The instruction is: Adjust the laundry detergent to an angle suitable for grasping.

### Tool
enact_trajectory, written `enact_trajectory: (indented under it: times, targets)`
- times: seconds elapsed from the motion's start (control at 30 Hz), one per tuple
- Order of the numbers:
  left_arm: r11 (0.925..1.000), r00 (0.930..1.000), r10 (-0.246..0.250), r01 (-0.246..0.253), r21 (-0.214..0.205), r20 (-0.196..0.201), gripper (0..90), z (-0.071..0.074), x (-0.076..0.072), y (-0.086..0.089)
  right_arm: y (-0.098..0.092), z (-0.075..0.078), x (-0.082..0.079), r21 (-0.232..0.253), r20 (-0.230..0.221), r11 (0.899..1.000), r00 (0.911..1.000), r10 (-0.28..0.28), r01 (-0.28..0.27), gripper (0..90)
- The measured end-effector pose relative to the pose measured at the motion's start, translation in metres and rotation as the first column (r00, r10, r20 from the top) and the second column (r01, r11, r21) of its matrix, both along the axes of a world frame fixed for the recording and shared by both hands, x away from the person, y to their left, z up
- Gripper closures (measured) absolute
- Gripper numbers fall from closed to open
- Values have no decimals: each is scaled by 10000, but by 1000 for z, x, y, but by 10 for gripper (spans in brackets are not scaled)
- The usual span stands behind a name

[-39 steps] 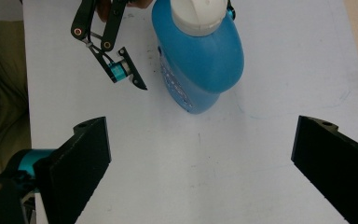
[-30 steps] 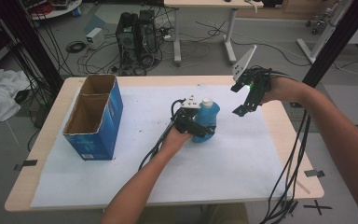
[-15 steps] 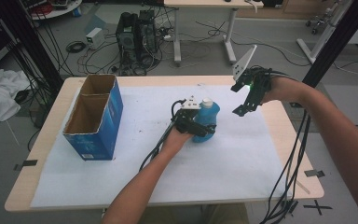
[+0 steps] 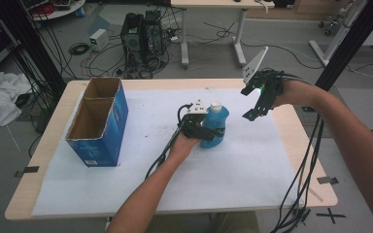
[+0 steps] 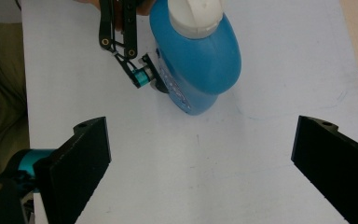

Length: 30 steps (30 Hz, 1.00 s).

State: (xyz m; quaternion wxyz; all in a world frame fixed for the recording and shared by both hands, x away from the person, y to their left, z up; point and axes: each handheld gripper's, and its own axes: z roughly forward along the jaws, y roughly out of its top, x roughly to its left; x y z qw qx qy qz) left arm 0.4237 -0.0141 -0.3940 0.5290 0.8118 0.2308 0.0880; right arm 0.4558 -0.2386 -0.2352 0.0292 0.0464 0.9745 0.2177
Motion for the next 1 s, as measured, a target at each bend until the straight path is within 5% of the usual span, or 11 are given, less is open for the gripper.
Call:
enact_trajectory:
  times: [0.7, 1.0]
  targets:
    - [9987, 9986, 482, -478, -181, 227, 423, -1, -3, -1, 1, 0, 0, -3, -34, 10000, 9999, -99, 99, 35]
    - [9985, 9978, 526, -531, 127, 400, 441, 1, -5, -2, 1, 0, 0, -34, -30, 9999, 9999, -106, 106, 35]
